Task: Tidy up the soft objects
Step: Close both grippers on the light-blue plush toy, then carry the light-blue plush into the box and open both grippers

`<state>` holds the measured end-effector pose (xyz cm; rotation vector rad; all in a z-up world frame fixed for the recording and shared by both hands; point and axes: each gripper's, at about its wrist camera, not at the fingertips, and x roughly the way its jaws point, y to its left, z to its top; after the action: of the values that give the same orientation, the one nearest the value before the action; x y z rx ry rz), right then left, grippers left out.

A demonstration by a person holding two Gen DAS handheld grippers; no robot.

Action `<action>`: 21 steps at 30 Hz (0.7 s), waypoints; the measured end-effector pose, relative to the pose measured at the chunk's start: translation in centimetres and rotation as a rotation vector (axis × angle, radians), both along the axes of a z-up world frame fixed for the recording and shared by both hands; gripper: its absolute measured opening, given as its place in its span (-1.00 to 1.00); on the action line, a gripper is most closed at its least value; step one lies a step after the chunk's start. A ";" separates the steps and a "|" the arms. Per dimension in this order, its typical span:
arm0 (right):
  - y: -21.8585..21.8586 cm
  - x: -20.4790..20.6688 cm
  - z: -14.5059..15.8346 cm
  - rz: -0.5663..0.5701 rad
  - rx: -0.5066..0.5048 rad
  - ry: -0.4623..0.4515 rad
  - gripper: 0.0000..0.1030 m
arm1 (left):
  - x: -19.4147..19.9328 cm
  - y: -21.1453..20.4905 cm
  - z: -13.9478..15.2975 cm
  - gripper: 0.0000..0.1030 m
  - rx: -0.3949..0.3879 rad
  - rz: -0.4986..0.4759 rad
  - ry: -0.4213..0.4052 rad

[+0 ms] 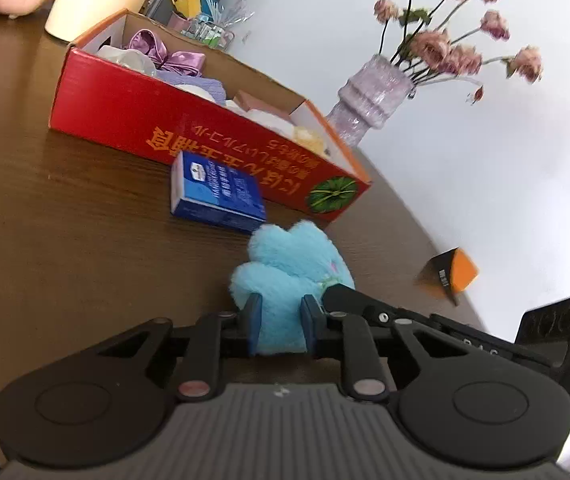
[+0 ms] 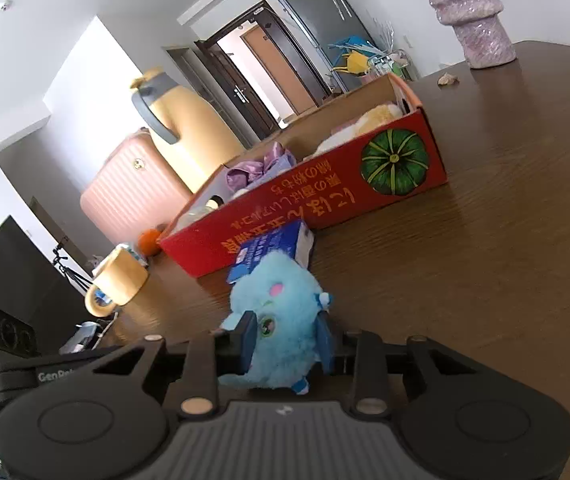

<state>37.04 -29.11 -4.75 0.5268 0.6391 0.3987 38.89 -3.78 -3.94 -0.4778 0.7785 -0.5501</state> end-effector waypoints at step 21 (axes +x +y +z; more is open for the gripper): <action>-2.2 1.1 8.3 -0.012 0.011 -0.154 -0.60 | 3.1 -1.6 8.6 -0.81 -0.021 0.017 -0.127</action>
<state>38.12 -31.34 3.53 0.5052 0.4858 0.4269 41.99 -5.34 4.68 -0.4643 0.6474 -0.5677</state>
